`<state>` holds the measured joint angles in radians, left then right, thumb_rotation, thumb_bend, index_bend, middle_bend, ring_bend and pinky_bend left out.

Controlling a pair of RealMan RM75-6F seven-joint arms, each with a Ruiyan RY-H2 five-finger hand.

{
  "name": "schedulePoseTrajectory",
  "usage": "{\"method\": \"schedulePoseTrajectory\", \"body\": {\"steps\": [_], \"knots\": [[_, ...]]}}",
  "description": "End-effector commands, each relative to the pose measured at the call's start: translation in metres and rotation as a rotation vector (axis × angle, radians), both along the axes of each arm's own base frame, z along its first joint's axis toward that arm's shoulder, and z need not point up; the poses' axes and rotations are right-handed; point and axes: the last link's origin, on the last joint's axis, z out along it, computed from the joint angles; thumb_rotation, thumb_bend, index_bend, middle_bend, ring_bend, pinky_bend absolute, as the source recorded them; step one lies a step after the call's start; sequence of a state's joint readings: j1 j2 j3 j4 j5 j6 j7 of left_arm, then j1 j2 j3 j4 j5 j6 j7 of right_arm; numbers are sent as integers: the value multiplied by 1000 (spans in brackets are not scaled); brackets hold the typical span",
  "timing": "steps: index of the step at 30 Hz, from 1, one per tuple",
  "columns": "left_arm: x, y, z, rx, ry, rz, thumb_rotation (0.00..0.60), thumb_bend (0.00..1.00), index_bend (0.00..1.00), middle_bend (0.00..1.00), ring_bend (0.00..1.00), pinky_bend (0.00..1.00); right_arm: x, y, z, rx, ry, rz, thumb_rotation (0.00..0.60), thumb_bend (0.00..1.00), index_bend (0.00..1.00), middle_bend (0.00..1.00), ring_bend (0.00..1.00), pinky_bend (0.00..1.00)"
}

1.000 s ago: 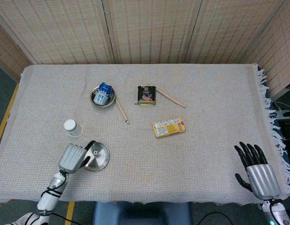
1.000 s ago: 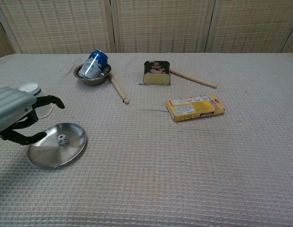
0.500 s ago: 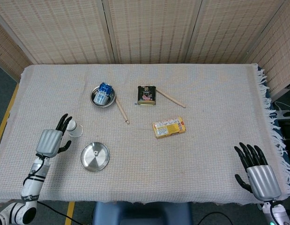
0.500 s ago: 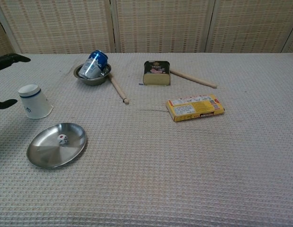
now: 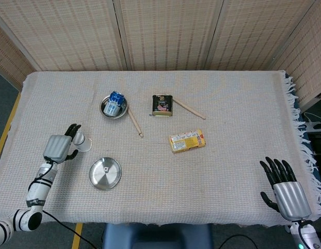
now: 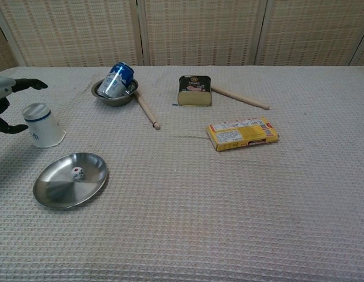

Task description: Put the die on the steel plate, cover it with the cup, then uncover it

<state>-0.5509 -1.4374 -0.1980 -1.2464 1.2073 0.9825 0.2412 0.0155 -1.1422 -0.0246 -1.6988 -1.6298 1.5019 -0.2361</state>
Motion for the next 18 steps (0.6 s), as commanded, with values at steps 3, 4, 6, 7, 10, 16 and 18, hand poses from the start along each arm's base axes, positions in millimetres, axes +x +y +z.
{"method": "schedulePoseTrajectory", "body": {"steps": [3, 4, 6, 7, 10, 16, 18], "knots": [[1, 2, -4, -9, 11, -11, 600, 343, 178, 156, 840, 1000, -1, -1, -1, 5, 3, -4, 600, 178, 0, 0, 0, 0], [1, 2, -5, -10, 11, -13, 600, 345, 185, 163, 839, 1000, -1, -1, -2, 7, 4, -6, 600, 178, 0, 0, 0, 0], [2, 3, -6, -13, 9, -16, 600, 351, 190, 168, 838, 1000, -1, -1, -2, 10, 6, -10, 600, 178, 0, 0, 0, 0], [2, 4, -7, -14, 9, -17, 600, 355, 190, 169, 838, 1000, -1, -1, -3, 12, 6, -11, 600, 178, 0, 0, 0, 0], [3, 6, -9, -15, 20, -22, 600, 374, 203, 187, 837, 1000, -1, -2, -2, 11, 6, -13, 600, 178, 0, 0, 0, 0], [3, 10, -12, -12, 39, -28, 600, 396, 240, 248, 837, 1000, -2, -2, -2, 10, 6, -17, 600, 178, 0, 0, 0, 0], [3, 10, -13, -15, 38, -28, 600, 395, 256, 260, 838, 1000, -2, -2, -1, 9, 6, -19, 600, 178, 0, 0, 0, 0]]}}
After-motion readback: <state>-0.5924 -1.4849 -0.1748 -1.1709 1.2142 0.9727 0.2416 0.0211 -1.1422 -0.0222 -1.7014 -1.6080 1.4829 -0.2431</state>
